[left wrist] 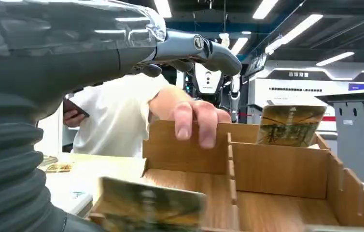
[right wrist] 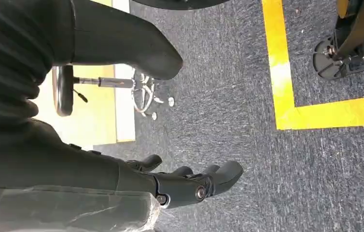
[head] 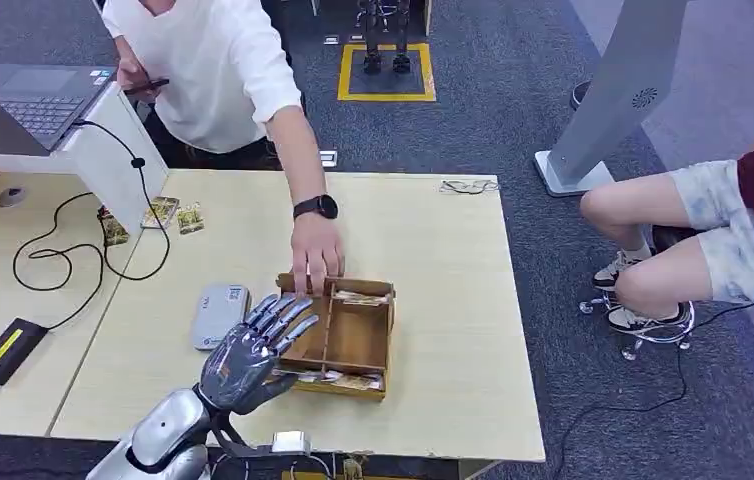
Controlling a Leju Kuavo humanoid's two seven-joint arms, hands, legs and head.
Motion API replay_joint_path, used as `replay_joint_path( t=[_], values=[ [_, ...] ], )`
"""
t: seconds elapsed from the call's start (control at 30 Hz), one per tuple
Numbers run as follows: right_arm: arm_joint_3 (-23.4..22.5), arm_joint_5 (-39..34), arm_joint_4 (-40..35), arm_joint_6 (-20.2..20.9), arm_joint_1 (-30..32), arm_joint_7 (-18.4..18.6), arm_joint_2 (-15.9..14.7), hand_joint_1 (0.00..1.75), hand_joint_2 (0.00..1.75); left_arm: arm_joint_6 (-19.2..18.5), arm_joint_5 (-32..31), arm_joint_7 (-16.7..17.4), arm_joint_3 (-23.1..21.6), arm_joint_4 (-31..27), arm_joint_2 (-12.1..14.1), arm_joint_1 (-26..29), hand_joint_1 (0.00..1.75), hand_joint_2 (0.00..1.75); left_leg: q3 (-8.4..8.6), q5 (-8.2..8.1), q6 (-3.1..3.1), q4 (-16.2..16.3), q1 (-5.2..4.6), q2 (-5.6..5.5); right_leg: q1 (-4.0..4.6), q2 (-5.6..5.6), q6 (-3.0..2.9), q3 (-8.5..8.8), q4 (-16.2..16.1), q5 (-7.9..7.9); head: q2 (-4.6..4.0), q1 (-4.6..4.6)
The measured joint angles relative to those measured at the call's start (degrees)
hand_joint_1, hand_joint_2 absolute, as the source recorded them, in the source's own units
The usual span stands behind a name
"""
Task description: Pass the card to the sensor for recognition and then transmit it.
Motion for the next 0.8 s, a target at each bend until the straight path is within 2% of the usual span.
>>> replay_joint_path(
  t=[0.57,0.8],
  values=[
    [0.0,0.7,0.0,0.2,0.0,-0.2,0.0,0.0,1.75,-0.1,-0.3,-0.7,0.1,-2.1,0.0,-0.4,0.0,1.75,0.0,0.0,0.0,0.0,0.0,0.0,0.0,0.0,0.0,-0.01,0.0,0.0,0.0,0.0],
    [0.0,0.7,0.0,0.3,0.0,-0.2,0.0,0.0,1.75,-2.6,-0.9,-0.9,0.0,-2.1,0.4,-0.7,0.0,1.75,0.01,0.0,0.0,0.0,0.0,0.0,0.0,0.0,0.0,-0.01,0.0,0.0,0.0,0.02]
  ],
)
